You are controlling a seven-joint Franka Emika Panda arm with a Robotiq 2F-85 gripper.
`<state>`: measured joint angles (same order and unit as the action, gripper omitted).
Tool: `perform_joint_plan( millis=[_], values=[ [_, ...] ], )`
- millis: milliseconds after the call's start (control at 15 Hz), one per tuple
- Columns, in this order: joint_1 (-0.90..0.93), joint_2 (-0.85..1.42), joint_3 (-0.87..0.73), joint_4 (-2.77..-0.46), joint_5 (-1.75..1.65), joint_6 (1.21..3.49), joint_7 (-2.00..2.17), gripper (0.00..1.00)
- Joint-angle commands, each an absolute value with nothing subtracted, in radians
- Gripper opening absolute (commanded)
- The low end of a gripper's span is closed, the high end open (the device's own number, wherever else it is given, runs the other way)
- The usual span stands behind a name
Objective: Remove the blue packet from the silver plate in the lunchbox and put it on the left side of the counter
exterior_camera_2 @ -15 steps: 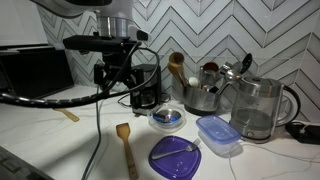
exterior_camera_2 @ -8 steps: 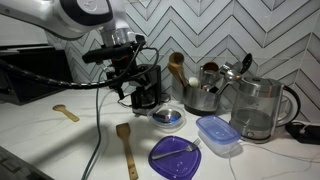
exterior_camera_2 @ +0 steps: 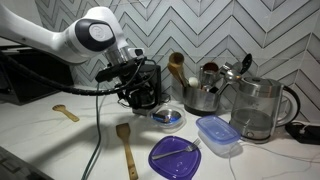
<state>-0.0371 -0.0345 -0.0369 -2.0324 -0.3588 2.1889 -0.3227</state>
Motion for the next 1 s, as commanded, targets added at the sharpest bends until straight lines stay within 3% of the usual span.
perform_joint_plan(
  millis=[0,800,933],
  values=[
    [-0.037,-0.008,-0.036,-2.059,-0.377,2.254,-0.293,1.00],
    [-0.034,0.042,-0.030,-2.033,-0.436,2.344,-0.251,1.00],
    [-0.034,0.060,-0.032,-2.030,-0.463,2.369,-0.219,0.93]
  ],
)
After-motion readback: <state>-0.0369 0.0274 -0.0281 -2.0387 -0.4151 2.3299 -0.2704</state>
